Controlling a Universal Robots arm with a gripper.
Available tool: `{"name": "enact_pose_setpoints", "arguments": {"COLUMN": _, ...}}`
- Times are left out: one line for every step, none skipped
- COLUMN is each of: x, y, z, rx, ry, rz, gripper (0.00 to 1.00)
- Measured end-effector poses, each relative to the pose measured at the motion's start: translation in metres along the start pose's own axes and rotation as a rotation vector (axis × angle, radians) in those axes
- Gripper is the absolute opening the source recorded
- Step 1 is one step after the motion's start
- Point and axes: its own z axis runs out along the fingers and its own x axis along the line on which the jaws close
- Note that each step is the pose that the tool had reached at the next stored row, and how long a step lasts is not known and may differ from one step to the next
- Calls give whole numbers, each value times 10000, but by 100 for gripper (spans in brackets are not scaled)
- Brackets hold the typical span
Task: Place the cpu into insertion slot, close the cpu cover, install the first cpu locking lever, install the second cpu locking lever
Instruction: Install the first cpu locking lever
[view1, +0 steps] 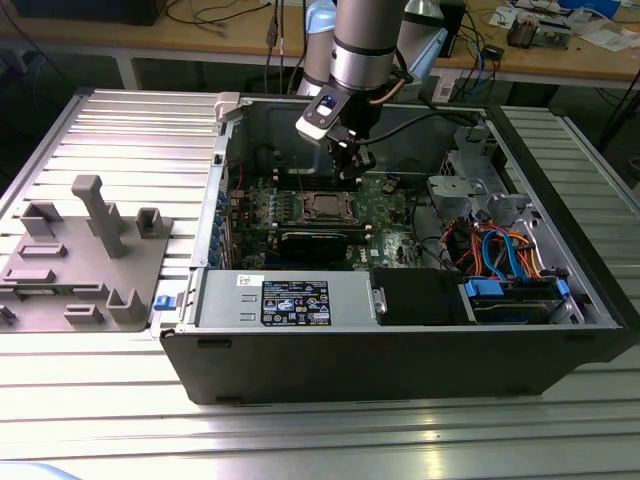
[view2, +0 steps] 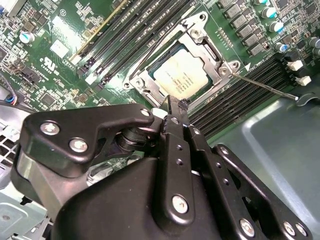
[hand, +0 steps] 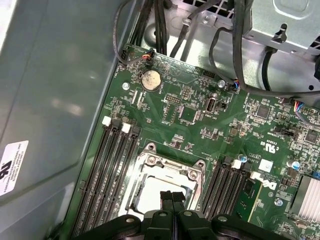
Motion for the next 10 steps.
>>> {"name": "enact_pose_setpoints", "arguments": {"x": 0, "y": 0, "z": 0, "rx": 0, "ry": -1, "rz": -33, "gripper": 11}}
{"name": "enact_pose_setpoints", "arguments": {"x": 0, "y": 0, "z": 0, "rx": 0, "ry": -1, "rz": -54, "gripper": 11}}
{"name": "enact_pose_setpoints", "arguments": {"x": 0, "y": 0, "z": 0, "rx": 0, "ry": -2, "rz": -77, "gripper": 11}}
{"name": "enact_pose_setpoints", "arguments": {"x": 0, "y": 0, "z": 0, "rx": 0, "ry": -2, "rz": -99, "gripper": 11}}
{"name": "enact_pose_setpoints", "arguments": {"x": 0, "y": 0, "z": 0, "rx": 0, "ry": -2, "rz": -135, "gripper": 11}}
{"name": "enact_pose_setpoints", "arguments": {"x": 0, "y": 0, "z": 0, "rx": 0, "ry": -3, "rz": -172, "gripper": 11}}
{"name": "enact_pose_setpoints", "arguments": {"x": 0, "y": 0, "z": 0, "rx": 0, "ry": -3, "rz": -216, "gripper": 11}}
{"name": "enact_pose_setpoints", "arguments": {"x": 0, "y": 0, "z": 0, "rx": 0, "ry": -3, "rz": -238, "gripper": 11}}
{"name": "enact_pose_setpoints", "arguments": {"x": 0, "y": 0, "z": 0, "rx": 0, "ry": -4, "rz": -259, "gripper": 11}}
{"name": "enact_pose_setpoints", "arguments": {"x": 0, "y": 0, "z": 0, "rx": 0, "ry": -5, "rz": -307, "gripper": 11}}
